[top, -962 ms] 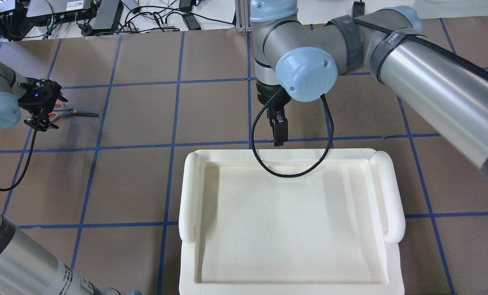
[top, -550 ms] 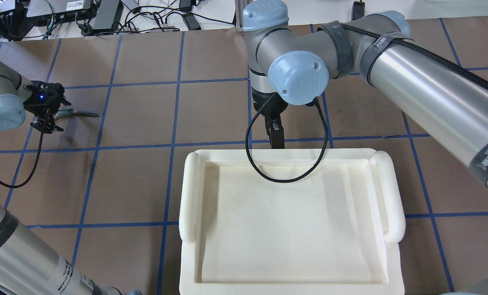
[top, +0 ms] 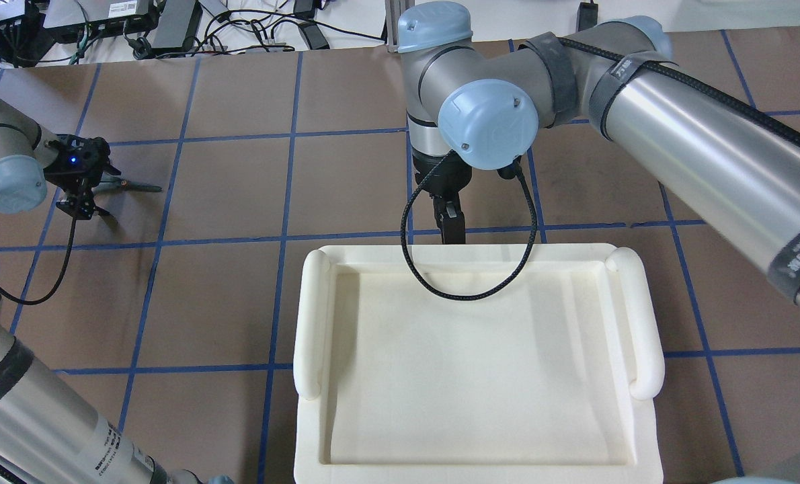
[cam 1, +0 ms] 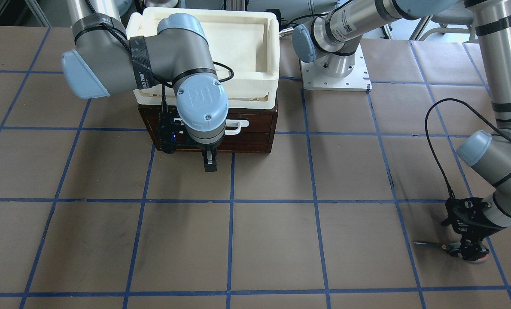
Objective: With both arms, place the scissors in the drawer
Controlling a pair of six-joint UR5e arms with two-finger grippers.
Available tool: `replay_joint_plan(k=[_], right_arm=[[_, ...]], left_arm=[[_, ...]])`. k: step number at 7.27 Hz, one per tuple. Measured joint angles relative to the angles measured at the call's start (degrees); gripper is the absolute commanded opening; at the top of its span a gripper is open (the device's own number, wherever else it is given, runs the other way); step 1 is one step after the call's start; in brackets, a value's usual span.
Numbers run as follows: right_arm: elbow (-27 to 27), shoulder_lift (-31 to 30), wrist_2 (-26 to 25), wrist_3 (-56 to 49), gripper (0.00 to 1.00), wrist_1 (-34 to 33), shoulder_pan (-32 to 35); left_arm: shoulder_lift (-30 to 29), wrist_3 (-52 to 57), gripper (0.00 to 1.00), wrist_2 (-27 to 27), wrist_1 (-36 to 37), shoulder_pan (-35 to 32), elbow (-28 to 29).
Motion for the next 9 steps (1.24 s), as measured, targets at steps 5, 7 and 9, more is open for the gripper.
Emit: replay_joint_plan(k=[5,7,9], right_arm=[[0.3,0.6,0.1,0.0,1.0,1.4,0.0],[0.5,1.0,0.1,-0.1,1.0,1.4,0.2],[0.5,1.4,0.3,-0.1,1.0,1.4,0.5]], left_arm=[[-0.3,-0.6,0.61,0.5,0.0,0.0,0.4],[0.0,-0.9,0.61,0.7,0.0,0.0,0.4],[0.2,-1.4,0.61,0.8,0.0,-0.1,0.4]])
